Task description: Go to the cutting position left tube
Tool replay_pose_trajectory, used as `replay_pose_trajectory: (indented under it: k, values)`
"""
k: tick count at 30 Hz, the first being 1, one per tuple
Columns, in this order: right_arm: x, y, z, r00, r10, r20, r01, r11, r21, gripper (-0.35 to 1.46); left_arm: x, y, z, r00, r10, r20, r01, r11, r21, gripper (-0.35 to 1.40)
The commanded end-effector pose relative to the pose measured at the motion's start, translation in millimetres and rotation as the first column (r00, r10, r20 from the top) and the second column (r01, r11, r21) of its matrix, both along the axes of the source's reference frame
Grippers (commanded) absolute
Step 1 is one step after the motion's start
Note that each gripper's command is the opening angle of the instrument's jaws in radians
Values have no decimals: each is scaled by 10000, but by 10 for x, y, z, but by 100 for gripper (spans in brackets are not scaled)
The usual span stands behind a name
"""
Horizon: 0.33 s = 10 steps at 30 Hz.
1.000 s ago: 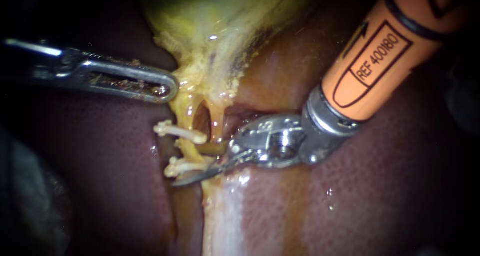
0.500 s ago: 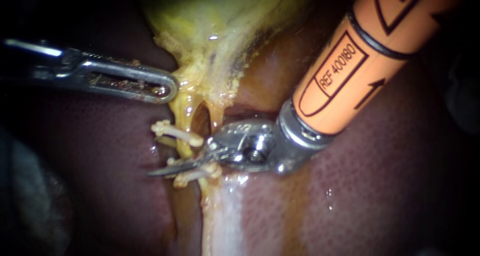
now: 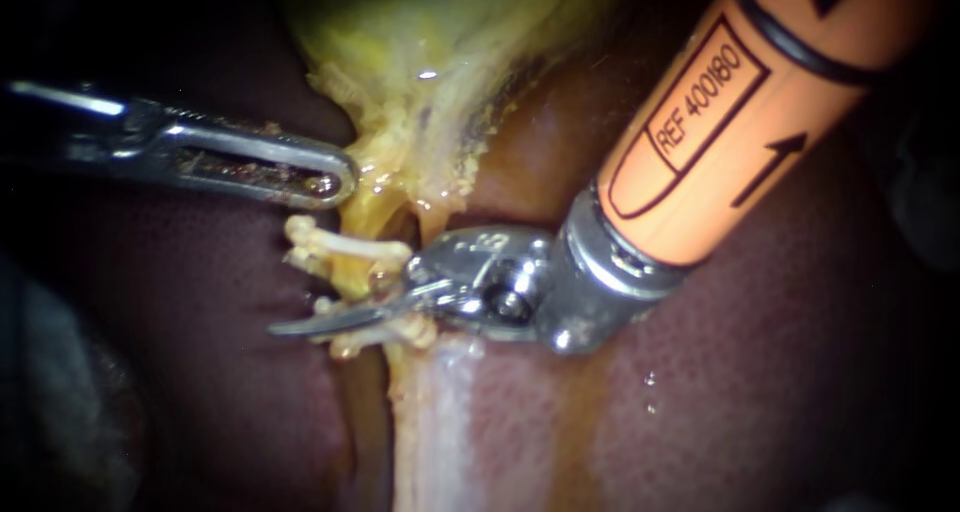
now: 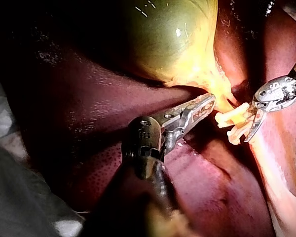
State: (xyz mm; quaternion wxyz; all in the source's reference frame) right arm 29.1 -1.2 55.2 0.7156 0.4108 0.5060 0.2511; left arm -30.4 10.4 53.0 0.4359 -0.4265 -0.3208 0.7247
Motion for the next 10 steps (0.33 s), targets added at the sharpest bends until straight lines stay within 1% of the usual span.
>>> replay_pose_trajectory:
  k: [1,10]
  values:
    - [0,0,1,10000,-13,14,13,10000,51,135,0,0,0,10000,-2,-2,2,10000,1,-35]
    - [-1,0,2,10000,-8,35,7,9999,101,135,0,0,0,10000,-2,-2,2,10000,2,-35]
